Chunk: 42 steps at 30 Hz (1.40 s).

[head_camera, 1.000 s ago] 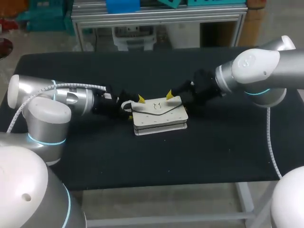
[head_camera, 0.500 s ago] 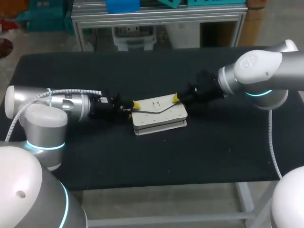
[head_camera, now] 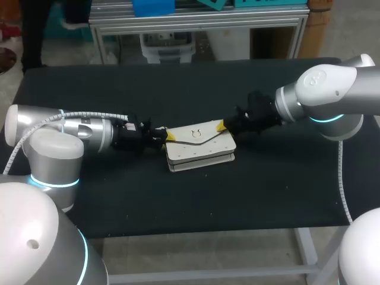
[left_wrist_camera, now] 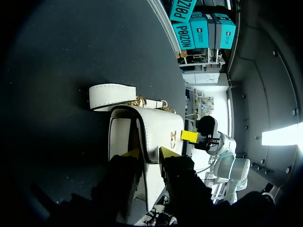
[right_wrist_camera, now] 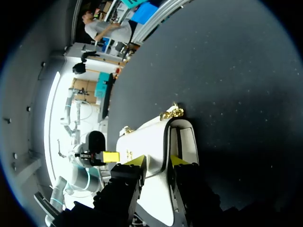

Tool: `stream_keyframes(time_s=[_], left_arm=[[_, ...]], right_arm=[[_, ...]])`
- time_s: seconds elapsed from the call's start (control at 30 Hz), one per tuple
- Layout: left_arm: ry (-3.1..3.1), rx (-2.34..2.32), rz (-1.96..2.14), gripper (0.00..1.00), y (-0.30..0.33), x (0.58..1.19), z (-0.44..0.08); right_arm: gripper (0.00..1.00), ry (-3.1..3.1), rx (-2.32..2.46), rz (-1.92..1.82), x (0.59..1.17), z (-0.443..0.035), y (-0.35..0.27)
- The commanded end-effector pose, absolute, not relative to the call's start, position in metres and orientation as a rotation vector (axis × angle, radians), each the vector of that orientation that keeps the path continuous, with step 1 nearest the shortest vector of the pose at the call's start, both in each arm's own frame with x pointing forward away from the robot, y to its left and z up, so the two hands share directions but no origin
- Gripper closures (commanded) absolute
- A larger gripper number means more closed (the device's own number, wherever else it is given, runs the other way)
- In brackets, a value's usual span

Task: Pick up the bag, open it, inspect its contents, close it, and place it on the opposite side

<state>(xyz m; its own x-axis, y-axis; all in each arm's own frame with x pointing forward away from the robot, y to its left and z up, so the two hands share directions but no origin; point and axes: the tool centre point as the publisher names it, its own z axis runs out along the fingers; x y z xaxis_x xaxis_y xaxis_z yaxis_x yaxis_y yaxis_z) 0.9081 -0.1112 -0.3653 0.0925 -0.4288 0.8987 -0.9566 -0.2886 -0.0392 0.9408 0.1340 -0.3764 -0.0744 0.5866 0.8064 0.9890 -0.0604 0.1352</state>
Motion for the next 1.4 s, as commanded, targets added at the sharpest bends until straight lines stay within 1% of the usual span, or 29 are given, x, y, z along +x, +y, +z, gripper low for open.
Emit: stream_keyframes(time_s=[0.03,0.23,0.47,0.6,0.67,0.73,0.77,0.93,1.07,1.17,1.23,1.37,1.4], left_arm=[[-1.388,1.798,1.134,0.0,-0.12,0.901,-0.353],[-1.405,1.78,1.114,0.0,-0.118,0.886,-0.349],[-1.342,1.846,1.101,0.0,-0.116,0.879,-0.363],[-1.327,1.846,1.104,0.23,-0.117,0.873,-0.361],[-1.335,1.845,1.097,0.3,-0.119,0.87,-0.357],[-1.351,1.867,1.09,0.43,-0.12,0.867,-0.354],[-1.36,1.878,1.084,0.45,-0.119,0.866,-0.352],[-1.383,1.937,1.052,0.38,-0.116,0.859,-0.348],[-1.38,1.944,1.029,0.36,-0.12,0.855,-0.351],[-1.377,1.945,1.014,0.4,-0.125,0.853,-0.354],[-1.378,1.941,1.001,0.49,-0.128,0.851,-0.357],[-1.381,1.937,0.98,0.53,-0.134,0.849,-0.362],[-1.382,1.936,0.974,0.57,-0.135,0.849,-0.363]], right_arm=[[0.0,-1.715,-1.697,-1.001,0.935,-0.364,0.137],[0.0,-1.735,-1.715,-0.972,0.933,-0.356,0.12],[0.0,-1.722,-1.741,-0.948,0.932,-0.36,0.104],[0.0,-1.725,-1.748,-0.943,0.932,-0.359,0.098],[0.0,-1.74,-1.757,-0.936,0.933,-0.357,0.092],[0.0,-1.748,-1.765,-0.931,0.934,-0.355,0.086],[0.0,-1.761,-1.767,-0.919,0.935,-0.354,0.083],[0.0,-1.778,-1.785,-0.904,0.939,-0.349,0.067],[0.0,-1.792,-1.797,-0.897,0.944,-0.346,0.057],[0.0,-1.799,-1.807,-0.899,0.95,-0.344,0.047],[0.0,-1.816,-1.806,-0.89,0.954,-0.342,0.04],[0.0,-1.839,-1.798,-0.888,0.96,-0.339,0.03],[0.0,-1.844,-1.801,-0.888,0.962,-0.338,0.027]])
